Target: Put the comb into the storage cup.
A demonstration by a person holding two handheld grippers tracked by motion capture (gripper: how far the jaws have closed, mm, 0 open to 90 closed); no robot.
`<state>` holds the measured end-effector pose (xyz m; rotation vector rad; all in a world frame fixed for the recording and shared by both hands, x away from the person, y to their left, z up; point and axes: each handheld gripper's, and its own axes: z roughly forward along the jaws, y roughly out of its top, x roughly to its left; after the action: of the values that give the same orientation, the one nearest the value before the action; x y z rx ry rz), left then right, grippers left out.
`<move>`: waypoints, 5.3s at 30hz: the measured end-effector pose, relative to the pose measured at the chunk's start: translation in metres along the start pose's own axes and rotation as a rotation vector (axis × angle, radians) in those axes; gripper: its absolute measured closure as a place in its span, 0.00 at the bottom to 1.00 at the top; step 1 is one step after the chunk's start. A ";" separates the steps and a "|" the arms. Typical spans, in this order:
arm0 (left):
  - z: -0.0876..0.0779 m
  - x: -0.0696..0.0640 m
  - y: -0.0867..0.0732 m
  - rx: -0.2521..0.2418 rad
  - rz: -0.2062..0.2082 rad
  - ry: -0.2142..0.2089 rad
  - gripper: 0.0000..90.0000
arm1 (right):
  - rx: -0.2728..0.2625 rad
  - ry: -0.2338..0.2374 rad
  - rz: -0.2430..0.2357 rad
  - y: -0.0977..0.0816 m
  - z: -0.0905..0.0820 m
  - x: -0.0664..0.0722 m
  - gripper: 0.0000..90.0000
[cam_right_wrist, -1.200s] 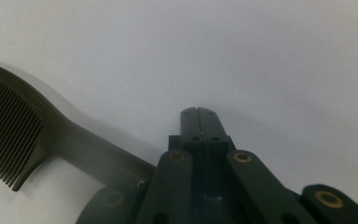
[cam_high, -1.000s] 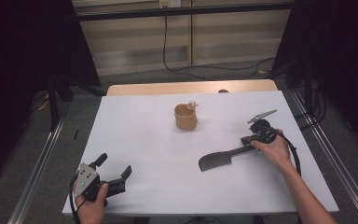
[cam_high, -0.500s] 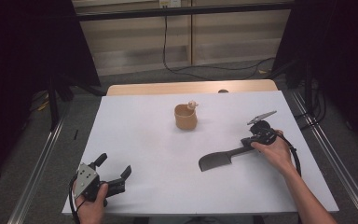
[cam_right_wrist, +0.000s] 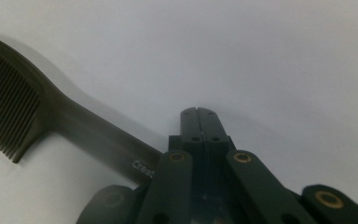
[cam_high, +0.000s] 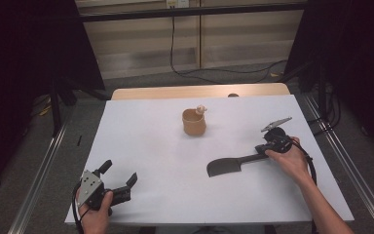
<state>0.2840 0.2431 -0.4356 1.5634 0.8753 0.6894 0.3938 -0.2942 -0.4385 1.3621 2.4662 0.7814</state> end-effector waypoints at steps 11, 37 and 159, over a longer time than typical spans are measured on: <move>0.001 -0.001 0.000 0.003 0.006 0.004 0.02 | -0.015 -0.011 -0.002 -0.007 -0.003 -0.001 1.00; 0.000 0.000 0.000 0.000 0.004 0.000 0.02 | -0.022 -0.003 -0.003 -0.016 -0.008 0.000 1.00; 0.002 0.000 0.000 0.013 0.019 -0.006 0.02 | -0.275 0.184 -0.048 -0.013 -0.051 0.024 0.15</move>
<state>0.2857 0.2417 -0.4358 1.5860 0.8633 0.6938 0.3493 -0.2970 -0.4019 1.1756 2.3988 1.2308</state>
